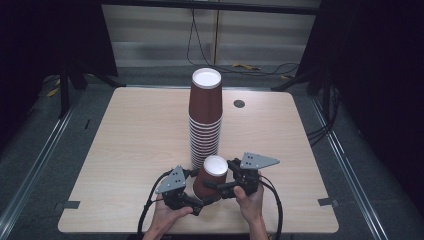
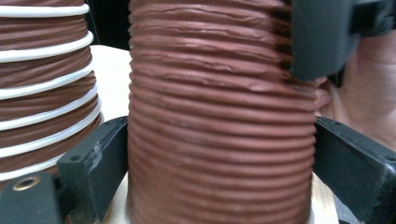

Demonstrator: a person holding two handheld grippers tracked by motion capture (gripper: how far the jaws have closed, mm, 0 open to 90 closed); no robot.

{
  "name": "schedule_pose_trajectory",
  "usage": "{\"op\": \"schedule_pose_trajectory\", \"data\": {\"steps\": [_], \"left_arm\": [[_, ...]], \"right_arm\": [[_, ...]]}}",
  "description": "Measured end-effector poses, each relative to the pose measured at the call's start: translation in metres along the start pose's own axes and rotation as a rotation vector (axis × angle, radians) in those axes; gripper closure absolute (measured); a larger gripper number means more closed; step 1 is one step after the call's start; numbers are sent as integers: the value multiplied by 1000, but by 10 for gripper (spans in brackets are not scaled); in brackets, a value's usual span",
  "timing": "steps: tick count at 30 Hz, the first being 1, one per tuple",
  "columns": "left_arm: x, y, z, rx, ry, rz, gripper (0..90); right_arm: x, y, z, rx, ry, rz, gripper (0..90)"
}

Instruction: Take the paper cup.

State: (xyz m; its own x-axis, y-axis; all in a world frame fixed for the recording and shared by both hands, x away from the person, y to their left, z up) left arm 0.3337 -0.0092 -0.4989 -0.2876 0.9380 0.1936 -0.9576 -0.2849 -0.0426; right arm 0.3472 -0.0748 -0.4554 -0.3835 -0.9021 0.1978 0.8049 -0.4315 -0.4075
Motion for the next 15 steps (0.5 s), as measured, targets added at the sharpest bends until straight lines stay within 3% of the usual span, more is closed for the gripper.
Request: {"op": "schedule_pose_trajectory", "data": {"steps": [8,9,15], "left_arm": [[-5,0,-1,-19,-9,-4,67],[-6,0,1,-7,8,-3,63],[-7,-2,0,-11,-4,-4,74]], "right_arm": [[-1,-1,0,-3,6,10,219],[-2,-2,1,-4,11,16,219],[-2,-2,3,-8,29,12,218]]}}
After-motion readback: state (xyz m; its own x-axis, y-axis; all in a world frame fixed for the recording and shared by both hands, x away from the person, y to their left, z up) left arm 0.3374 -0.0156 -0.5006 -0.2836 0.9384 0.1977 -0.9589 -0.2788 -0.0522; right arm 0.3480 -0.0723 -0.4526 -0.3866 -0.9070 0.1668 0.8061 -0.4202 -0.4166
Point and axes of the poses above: each handheld gripper's, and its own axes: x roughly backward along the jaws, z roughly out of its top, y roughly to its right, the point moved 9 cm from there along -x, roughly forward along the jaws, and after that the axes turned 10 degrees about -x, right-handed, at the moved point
